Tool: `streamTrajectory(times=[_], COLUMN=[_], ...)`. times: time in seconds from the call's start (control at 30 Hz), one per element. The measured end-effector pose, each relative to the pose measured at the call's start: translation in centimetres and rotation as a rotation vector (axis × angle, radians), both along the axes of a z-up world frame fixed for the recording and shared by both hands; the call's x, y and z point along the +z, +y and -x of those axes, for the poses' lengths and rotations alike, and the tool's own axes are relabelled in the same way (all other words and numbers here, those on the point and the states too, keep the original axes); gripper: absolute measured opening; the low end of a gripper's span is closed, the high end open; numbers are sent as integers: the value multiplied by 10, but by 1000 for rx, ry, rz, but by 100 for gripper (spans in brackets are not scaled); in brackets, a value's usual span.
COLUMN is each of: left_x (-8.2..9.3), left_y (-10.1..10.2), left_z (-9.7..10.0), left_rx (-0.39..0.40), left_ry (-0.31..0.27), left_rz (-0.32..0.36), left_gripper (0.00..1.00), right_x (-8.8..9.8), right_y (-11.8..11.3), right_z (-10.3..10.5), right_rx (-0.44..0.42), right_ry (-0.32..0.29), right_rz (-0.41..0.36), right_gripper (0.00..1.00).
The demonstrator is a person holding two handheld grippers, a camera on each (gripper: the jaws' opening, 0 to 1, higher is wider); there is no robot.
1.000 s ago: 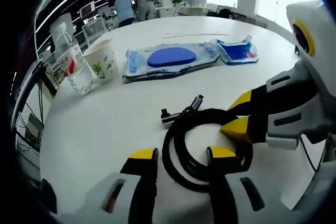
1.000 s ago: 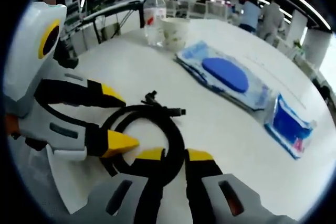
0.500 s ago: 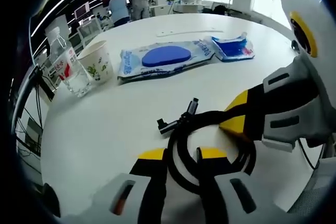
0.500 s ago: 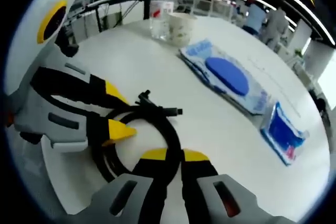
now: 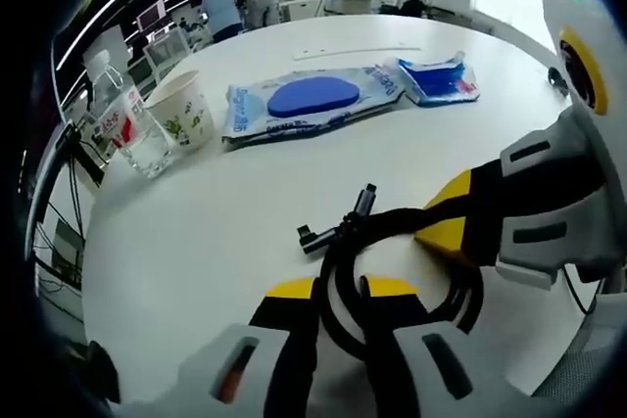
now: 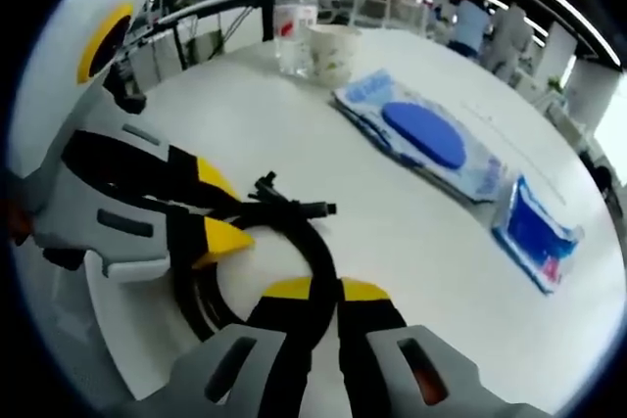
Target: Arrange the tabletop items into an orderly group along one side of the table until the central work area is clear of visible clutter.
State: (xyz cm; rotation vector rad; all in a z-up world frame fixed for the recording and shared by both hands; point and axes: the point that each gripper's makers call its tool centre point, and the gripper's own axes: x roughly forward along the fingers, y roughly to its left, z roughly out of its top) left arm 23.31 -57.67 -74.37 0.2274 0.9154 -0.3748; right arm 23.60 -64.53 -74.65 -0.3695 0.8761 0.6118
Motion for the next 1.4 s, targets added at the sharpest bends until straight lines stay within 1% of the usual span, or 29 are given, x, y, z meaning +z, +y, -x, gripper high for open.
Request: streamTrajectory(times=[0.17,0.33,0.5,0.6,0.73,0.93,1.4], left_x=[0,1,1,2,4,10,19], left_y=[3,3,-1,-4,-9,-17,-40], left_z=[2,4,5,5,3,-3,-22], left_rx=[25,24,29,25,18,12,-34], left_ry=[15,16,30,34,25,-2,-21], left_rz=[10,12,35,46,68,88,108], left_gripper=[13,12,11,10,10,10,9], right_x=[-1,0,0,0,2,7,17], right_y=[1,0,-4,-9,-15,-23,-44], right_z=[2,6,8,10,10,6,-10], right_rx=[-8,-30,-45,-72,-97,-127,-183], right_ry=[13,28,39,48,51,42,19], right_rz=[-16,-44,-56,-75,-91,-107,-123], right_gripper=[4,4,4,4,4,4,4])
